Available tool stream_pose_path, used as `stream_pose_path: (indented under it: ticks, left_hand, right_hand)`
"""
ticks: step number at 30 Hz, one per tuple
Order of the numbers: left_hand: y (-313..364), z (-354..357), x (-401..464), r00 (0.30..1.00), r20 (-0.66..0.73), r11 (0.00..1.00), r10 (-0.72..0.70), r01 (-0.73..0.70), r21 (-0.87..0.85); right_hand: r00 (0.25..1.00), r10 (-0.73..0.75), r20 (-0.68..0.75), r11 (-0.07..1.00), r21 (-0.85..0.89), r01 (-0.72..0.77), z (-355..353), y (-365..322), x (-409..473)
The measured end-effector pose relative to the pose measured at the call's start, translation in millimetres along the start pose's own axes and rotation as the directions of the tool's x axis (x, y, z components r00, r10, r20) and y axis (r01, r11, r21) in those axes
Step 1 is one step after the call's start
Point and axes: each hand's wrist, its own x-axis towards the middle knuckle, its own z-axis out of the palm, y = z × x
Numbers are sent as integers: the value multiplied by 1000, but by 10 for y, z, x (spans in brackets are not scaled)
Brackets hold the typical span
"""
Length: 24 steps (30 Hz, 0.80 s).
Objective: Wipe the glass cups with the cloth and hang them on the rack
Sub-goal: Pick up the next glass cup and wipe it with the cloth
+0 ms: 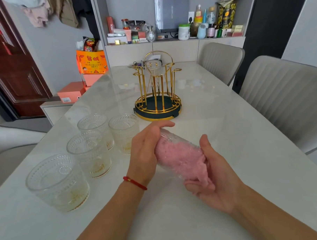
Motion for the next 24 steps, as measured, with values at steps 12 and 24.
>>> stream_pose_path:
  ticks: [12, 24]
  left_hand:
    - [71, 92, 28, 950, -58, 948, -307, 310, 66]
    - [123, 26, 72, 921, 126, 928, -368, 373, -17]
  right_hand:
    - [972, -201, -119, 777, -623, 84, -88, 95, 48]
    - [994, -99, -38, 868, -492, 68, -137, -70, 38]
